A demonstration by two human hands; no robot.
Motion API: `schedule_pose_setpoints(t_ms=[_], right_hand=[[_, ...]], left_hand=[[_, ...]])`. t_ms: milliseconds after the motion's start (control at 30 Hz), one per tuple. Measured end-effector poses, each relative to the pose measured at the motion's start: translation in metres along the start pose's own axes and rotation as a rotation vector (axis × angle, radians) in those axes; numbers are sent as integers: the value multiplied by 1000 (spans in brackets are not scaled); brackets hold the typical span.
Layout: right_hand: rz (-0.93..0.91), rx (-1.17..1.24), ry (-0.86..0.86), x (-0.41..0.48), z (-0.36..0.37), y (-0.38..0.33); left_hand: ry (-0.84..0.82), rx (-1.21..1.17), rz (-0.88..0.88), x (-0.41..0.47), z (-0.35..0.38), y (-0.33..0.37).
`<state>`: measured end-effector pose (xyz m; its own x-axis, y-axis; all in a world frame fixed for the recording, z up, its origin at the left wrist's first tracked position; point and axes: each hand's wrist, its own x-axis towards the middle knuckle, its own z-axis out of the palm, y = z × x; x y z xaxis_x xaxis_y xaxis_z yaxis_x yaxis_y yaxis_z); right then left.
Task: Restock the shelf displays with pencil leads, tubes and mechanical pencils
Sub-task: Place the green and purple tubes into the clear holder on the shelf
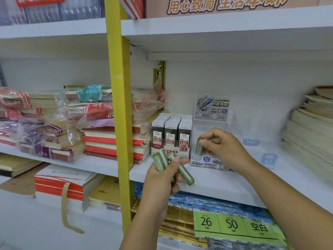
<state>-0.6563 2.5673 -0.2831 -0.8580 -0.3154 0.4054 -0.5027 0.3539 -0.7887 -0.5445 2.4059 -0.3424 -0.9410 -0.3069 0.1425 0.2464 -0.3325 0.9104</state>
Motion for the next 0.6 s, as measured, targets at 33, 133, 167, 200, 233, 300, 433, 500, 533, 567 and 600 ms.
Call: schedule_pose_setpoints(t_ms=[33,133,167,200,233,300,433,500,533,567,600], right_hand=[[4,17,2,0,0,-1],[20,69,19,1,2,-4],[27,73,20,1,2,-5],[39,67,13,1,2,-6],[52,59,0,0,1,-6],[33,-8,-4,-7,-2,-7],[-233,-63,189,-54,-6,-12],[-185,74,49,-79,0,-13],[-134,149,-48,-87,5,-13],[-91,227,-103,-90,9,-12],[-57,301,-99,-89,11,-12]], left_hand=[[1,0,2,0,0,0],[-2,-11,-4,0,0,0],[-4,-19,-8,0,0,0],[-4,-32,-14,0,1,0],[-4,-48,-19,-1,2,0],[-13,-86,-29,-3,6,0],[-54,-144,-37,-6,12,-1],[-69,-151,-27,-6,16,-1],[-76,-148,-21,-6,17,-1],[-82,-140,-16,-6,19,0],[-83,-128,-11,-6,20,1]])
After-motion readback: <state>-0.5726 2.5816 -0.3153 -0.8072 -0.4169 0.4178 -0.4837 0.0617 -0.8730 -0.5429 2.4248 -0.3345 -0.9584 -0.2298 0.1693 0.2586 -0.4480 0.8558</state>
